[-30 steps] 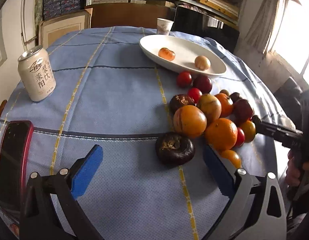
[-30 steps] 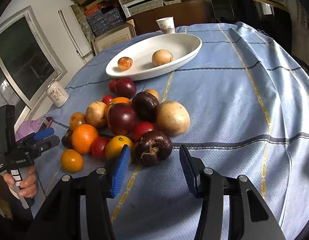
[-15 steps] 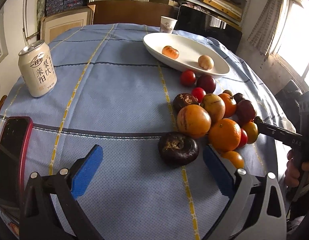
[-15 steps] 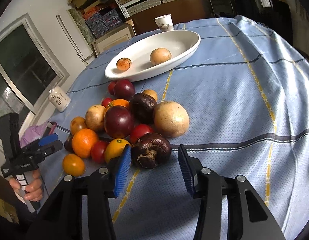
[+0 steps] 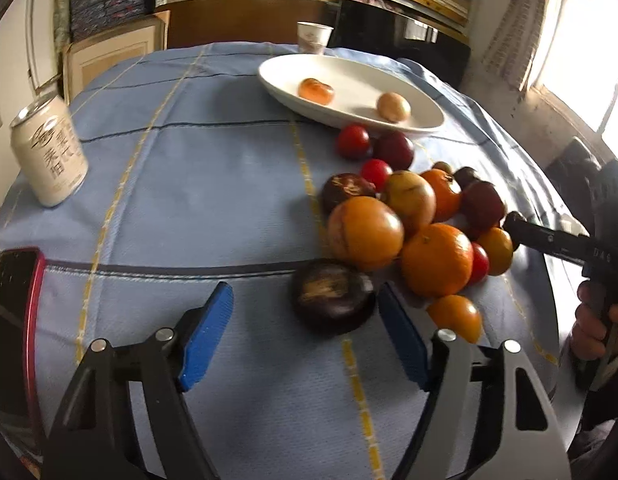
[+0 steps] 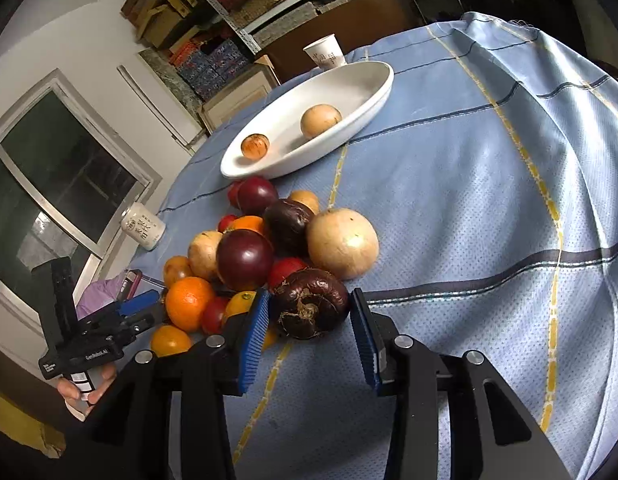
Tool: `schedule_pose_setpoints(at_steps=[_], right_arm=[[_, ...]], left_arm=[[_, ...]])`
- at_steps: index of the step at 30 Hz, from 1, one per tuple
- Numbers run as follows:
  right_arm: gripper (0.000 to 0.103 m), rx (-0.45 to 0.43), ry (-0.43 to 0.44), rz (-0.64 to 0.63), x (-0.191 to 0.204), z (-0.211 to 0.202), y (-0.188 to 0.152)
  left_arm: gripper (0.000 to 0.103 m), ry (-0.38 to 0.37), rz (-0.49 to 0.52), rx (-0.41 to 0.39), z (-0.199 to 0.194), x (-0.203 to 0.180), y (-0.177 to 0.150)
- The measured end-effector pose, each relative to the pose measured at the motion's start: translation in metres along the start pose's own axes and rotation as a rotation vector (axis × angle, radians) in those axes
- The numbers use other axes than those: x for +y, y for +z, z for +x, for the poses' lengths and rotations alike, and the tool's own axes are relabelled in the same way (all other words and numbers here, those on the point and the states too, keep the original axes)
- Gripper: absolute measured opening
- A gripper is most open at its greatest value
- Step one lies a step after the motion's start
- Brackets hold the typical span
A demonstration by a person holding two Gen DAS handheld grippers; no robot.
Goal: Organize fruits
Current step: 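Grasp the wrinkled dark purple fruit with the right tool while the left tool grasps a dark brown fruit, then carry both dark fruits onto the white plate and open both tools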
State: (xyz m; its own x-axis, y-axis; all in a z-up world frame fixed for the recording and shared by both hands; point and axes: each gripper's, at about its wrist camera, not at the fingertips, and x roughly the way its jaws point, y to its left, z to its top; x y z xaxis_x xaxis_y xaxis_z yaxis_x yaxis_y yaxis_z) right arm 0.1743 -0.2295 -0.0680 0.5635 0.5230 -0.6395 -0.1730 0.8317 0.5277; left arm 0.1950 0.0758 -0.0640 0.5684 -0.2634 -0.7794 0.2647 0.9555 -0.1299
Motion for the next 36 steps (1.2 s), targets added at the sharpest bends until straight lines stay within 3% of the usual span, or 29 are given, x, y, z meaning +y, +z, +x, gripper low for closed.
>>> schedule_pose_setpoints(at_steps=[4,13,29,33,36], right_arm=[[0.042,-0.01,0.01,0.0,0.0,-0.001,0.0],[0.042,-0.017,0.022,0.008,-0.002,-0.003,-0.001],[0.042,-0.056,0.001,-0.052,0.012,-0.017,-0.003],[0.042,-0.059,-0.007,-0.128,0.032,-0.029,0.003],[0.042,-0.051,0.033,-0.158,0.044,-0.039,0.018]], left_arm=[[0.073,-0.012,0.026,0.024,0.007,-0.01,0.003],[0.049,0.009,0.02,0.033,0.011,-0.012,0.005],[0.048,-0.019,-0.041,-0.022,-0.026,-0.003,-0.005],[0.048,-0.017,-0.003,-0.066,-0.046,-0.007,0.01],[0.048,-0.044,0.027,-0.09,-0.058,-0.013,0.034]])
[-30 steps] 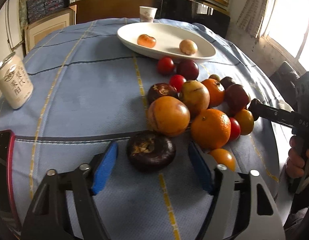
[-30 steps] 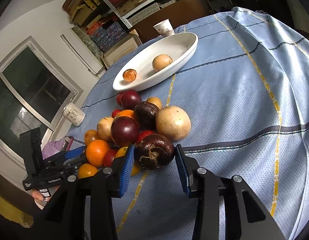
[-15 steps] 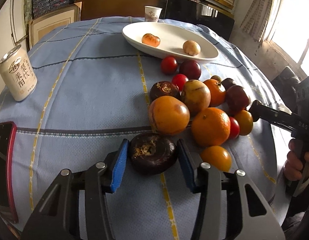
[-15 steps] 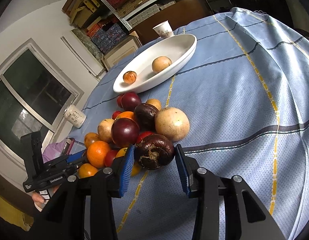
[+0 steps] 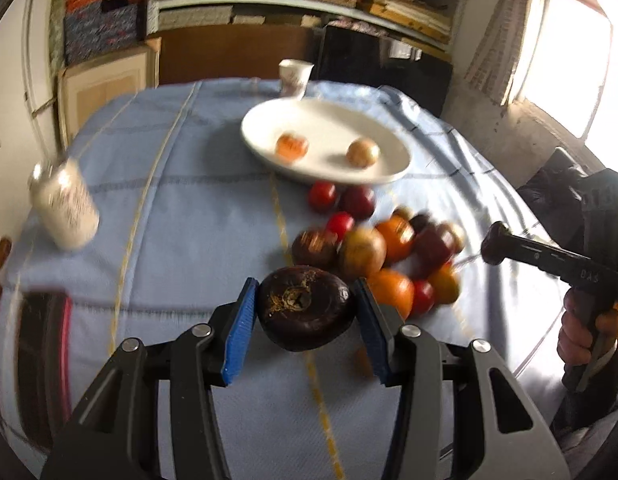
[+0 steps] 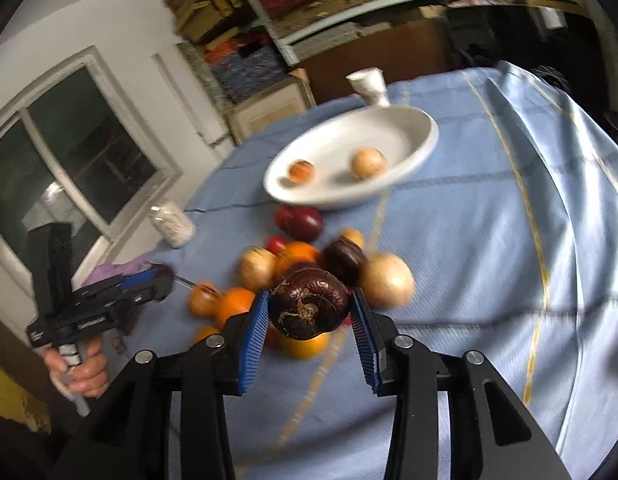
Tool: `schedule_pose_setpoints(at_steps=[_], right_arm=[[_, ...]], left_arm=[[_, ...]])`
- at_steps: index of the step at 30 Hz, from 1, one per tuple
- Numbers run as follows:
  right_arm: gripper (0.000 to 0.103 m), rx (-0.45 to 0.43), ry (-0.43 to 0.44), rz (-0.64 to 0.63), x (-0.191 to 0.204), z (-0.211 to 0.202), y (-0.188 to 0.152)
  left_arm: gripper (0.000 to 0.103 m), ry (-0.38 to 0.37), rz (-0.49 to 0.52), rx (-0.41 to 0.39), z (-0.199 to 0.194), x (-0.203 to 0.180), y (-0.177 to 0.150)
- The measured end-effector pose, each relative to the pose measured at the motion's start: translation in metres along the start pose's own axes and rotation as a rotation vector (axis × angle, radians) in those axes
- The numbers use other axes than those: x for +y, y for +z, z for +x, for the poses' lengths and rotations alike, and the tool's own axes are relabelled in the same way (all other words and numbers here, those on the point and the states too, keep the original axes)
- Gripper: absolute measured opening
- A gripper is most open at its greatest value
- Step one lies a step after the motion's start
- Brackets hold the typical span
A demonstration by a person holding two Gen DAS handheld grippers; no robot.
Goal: Organize fruits
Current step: 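Carry both dark fruits onto the white plate and open both tools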
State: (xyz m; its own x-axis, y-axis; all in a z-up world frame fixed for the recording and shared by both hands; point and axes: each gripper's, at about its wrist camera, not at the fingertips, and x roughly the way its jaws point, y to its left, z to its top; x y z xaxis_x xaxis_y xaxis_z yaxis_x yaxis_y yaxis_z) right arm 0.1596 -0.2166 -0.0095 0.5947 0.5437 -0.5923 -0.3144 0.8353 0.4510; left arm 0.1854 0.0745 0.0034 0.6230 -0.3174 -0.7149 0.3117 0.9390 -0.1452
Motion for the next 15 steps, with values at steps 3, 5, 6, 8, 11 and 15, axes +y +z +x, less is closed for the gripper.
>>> schedule_pose_setpoints(at_steps=[3,5,6,8,11,15], right_arm=[[0.042,-0.022,-0.011,-0.103,0.018,-0.007,0.031],[0.042,-0.046,-0.032,-0.148,0.025,-0.006,0.054],[0.042,-0.061,-0.044,-0.164,0.027,-0.003,0.067],[0.042,-0.079,-0.071,-0.173,0.028,0.005,0.085],[0.042,-0.098,-0.104,-0.169,0.023,0.021,0.111],[0.042,-0.105,-0.125,-0.138,0.012,0.048,0.139]], left_arm=[[0.048,-0.013,0.041,-0.034,-0.004,-0.009,0.034],[0.048,-0.011,0.062,-0.053,0.001,-0.016,0.062],[0.048,-0.002,0.067,-0.058,0.005,-0.019,0.071],[0.048,0.013,0.073,-0.066,0.017,-0.024,0.095],[0.048,0.012,0.056,-0.053,0.045,-0.026,0.133],[0.048,0.007,0.024,-0.026,0.082,-0.018,0.168]])
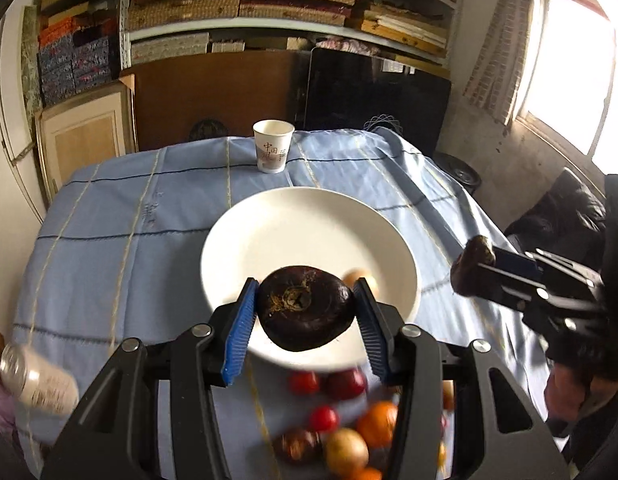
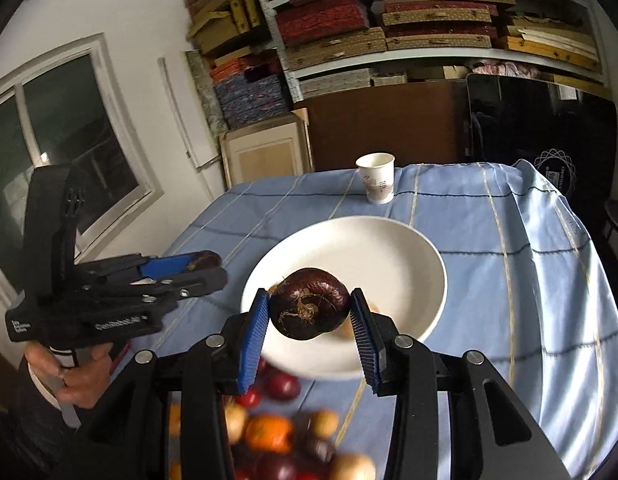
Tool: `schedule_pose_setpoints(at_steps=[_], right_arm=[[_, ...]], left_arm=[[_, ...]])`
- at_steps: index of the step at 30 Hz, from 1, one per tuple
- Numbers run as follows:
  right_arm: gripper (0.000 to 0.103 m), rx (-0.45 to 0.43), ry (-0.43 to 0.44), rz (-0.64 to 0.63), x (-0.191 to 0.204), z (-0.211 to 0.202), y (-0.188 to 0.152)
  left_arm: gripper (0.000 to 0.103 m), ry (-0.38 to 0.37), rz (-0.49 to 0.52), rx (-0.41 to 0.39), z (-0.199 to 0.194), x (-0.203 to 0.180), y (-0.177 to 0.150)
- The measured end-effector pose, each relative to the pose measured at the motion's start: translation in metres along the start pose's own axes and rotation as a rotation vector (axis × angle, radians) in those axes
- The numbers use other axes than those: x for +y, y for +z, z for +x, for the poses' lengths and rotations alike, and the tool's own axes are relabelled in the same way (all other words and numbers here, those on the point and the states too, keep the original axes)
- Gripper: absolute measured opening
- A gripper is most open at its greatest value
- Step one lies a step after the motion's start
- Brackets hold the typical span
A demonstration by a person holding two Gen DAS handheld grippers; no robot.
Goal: Organize fruits
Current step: 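Carry both dark fruits onto the white plate and open both tools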
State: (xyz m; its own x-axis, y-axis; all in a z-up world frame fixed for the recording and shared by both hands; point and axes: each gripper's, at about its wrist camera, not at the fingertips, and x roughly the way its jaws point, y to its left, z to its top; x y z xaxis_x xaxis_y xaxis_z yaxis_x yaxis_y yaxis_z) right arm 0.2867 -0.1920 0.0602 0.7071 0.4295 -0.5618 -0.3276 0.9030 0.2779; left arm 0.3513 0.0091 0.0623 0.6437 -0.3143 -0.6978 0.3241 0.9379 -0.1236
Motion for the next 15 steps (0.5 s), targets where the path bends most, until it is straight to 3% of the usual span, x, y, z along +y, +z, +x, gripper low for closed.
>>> schedule_pose_setpoints(at_steps=[3,10,15], right_arm=[[0.042,0.019,-0.03,0.021,-0.011,0.03,0.013],[0.042,0.144,-0.099,0.089,-0.044,0.11,0.02],[0.042,0.195,-0.124,0.096,-0.052,0.14,0.014]], left_arm=[[0.048,0.023,-0.035,0.042,0.038,0.012,0.021],[0.048,0.099,-0.08,0.179,0.118,0.038,0.034],[0.048,0.116,-0.123,0.223,0.146,0.051,0.033]])
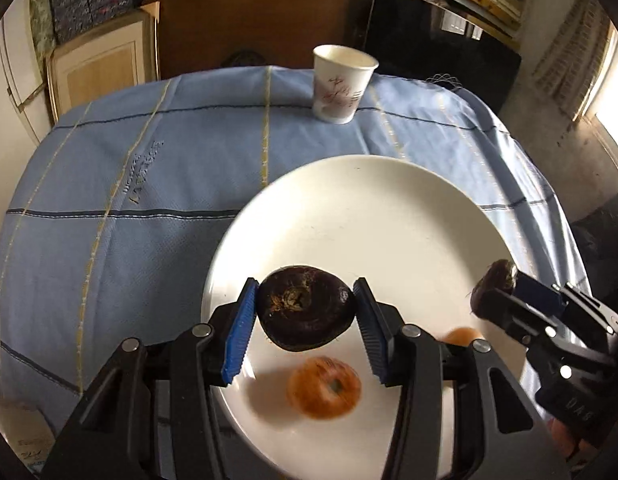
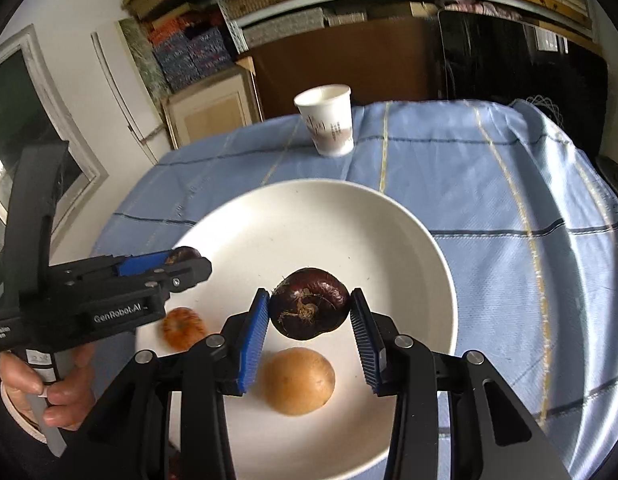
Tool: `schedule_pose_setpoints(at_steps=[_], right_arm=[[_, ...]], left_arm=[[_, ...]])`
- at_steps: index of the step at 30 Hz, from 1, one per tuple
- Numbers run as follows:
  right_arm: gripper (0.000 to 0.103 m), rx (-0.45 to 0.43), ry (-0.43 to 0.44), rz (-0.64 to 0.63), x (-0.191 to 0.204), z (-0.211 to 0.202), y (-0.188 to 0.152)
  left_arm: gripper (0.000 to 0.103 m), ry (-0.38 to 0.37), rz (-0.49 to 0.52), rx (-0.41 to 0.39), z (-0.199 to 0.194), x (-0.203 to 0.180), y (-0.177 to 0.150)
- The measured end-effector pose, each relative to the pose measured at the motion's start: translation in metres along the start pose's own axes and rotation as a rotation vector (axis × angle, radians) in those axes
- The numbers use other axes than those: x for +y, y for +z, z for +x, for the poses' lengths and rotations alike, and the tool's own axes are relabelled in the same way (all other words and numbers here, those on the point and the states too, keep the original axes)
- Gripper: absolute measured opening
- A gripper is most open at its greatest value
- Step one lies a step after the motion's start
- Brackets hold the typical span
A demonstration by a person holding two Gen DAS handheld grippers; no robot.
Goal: Organize fruits
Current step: 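Carry both dark fruits onto the white plate and open both tools, then grasp another tan round fruit with the right tool while the left tool grasps an orange tomato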
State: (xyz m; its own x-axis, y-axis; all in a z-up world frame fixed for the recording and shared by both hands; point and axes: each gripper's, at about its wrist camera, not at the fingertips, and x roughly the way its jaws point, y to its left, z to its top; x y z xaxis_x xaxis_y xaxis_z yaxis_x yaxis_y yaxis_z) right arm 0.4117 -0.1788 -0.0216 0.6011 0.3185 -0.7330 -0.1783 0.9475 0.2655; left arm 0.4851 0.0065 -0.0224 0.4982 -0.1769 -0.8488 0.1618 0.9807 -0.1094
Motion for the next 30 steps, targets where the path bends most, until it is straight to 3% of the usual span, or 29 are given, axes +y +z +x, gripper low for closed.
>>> schedule_pose_setpoints(at_steps=[10,13,15,19,21,26,30], right_arm=[[0.042,0.049,-0.027,0.003,0.0,0.022,-0.001],[0.049,0.036,-0.023,0.004,0.001,0.016,0.001],[0.052,0.021,-0.023,0.013,0.0,0.009,0.003],[0.055,-0.031,0.007,0.025,0.003,-0.028,0.003],[0.058,-0.066,0.019,0.008,0.007,-0.051,-0.001],[0.064,-0.149,0.038,-0.019,0.014,-0.112,-0.035],[0.068,-0.182,0.083,-0.042,0.014,-0.139,-0.088]], left_arm=[[0.048,0.02,0.001,0.04,0.018,0.0,-0.005],[0.051,0.026,0.009,0.024,0.013,-0.002,-0.005],[0.067,0.037,0.013,-0.008,0.0,-0.003,-0.005],[0.077,0.062,0.03,-0.1,-0.044,-0.008,-0.009],[0.092,0.058,0.039,-0.16,-0.076,-0.011,-0.017],[0.096,0.074,0.055,-0.276,-0.14,-0.016,-0.065],[0.096,0.046,0.052,-0.295,-0.162,-0.01,-0.13]])
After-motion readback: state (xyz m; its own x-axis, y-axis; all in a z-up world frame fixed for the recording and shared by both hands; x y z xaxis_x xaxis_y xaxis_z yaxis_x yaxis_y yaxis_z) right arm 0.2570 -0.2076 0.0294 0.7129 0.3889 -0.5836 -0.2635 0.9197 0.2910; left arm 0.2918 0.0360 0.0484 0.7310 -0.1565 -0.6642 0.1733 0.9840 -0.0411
